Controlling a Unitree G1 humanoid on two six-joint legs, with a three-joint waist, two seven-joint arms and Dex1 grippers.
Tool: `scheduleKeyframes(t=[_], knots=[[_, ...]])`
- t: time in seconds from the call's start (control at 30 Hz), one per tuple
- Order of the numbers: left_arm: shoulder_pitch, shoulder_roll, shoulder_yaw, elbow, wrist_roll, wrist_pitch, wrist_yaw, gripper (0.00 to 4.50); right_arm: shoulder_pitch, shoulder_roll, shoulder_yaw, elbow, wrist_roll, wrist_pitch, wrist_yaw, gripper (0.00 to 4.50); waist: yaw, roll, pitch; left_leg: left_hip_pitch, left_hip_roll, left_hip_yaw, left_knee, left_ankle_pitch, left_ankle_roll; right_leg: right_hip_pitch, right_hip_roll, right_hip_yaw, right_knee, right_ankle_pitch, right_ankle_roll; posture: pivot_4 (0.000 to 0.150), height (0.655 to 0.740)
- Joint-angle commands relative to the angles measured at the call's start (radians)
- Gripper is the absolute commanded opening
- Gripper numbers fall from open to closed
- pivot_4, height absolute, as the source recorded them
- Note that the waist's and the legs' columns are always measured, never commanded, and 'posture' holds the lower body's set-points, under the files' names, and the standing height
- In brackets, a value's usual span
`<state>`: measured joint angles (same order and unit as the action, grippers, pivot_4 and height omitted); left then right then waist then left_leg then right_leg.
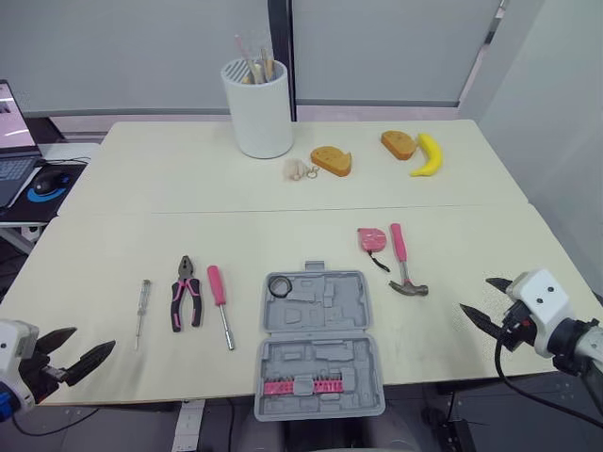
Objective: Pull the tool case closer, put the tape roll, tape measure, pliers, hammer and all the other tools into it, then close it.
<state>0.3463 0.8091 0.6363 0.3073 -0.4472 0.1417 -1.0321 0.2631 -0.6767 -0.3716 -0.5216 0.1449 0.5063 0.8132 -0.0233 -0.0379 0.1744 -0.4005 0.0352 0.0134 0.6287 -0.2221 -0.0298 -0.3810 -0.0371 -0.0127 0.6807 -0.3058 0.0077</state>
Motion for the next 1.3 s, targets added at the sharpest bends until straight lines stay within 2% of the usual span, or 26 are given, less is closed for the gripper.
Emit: scheduleKeyframes(t=[0.03,0.5,0.83,1.13,1.2,1.3], knots=[[0.017,-0.004,0.01,-0.051,-0.006,0.009,0.011,4.5,-0.01,-0.013,0.004,-0.001,0.017,-0.029,-0.01,4.47,0.0,0.0,0.0,0.0,0.0,0.0,0.0,0.0,0.0,0.0,0.0,0.0,0.0,0.0,0.0,0.15,0.74],[0.023,-0.006,-0.022,-0.189,-0.014,0.032,-0.008,4.5,-0.079,-0.007,0.058,0.012,0.025,-0.025,-0.051,4.47,0.0,0.0,0.0,0.0,0.0,0.0,0.0,0.0,0.0,0.0,0.0,0.0,0.0,0.0,0.0,0.15,0.74],[-0.037,0.005,-0.096,-0.341,-0.041,0.063,-0.05,4.5,-0.137,-0.027,0.101,-0.056,0.096,0.095,-0.065,4.47,0.0,0.0,0.0,0.0,-0.001,0.0,0.0,0.0,0.0,0.001,0.0,0.0,0.0,0.0,0.0,0.15,0.74],[-0.06,0.015,-0.186,-0.462,-0.029,0.046,-0.121,4.5,-0.298,0.036,0.227,-0.143,0.124,0.411,-0.246,4.47,-0.001,0.0,0.0,0.0,-0.001,-0.001,0.0,0.0,0.0,0.001,0.001,0.001,0.0,0.0,0.0,0.15,0.74],[-0.072,0.02,-0.218,-0.491,-0.021,0.023,-0.148,4.5,-0.364,0.069,0.268,-0.127,0.117,0.482,-0.3,4.47,-0.001,0.0,0.0,0.0,-0.001,-0.001,0.0,0.0,0.0,0.001,0.001,0.001,0.0,0.0,0.0,0.15,0.74],[-0.153,0.027,-0.332,-0.582,-0.035,0.001,-0.215,4.5,-0.51,0.188,0.341,-0.007,0.056,0.615,-0.454,4.47,-0.002,0.0,0.0,0.0,-0.001,-0.001,0.001,0.0,0.0,0.001,0.002,0.001,0.001,0.001,0.0,0.15,0.74]])
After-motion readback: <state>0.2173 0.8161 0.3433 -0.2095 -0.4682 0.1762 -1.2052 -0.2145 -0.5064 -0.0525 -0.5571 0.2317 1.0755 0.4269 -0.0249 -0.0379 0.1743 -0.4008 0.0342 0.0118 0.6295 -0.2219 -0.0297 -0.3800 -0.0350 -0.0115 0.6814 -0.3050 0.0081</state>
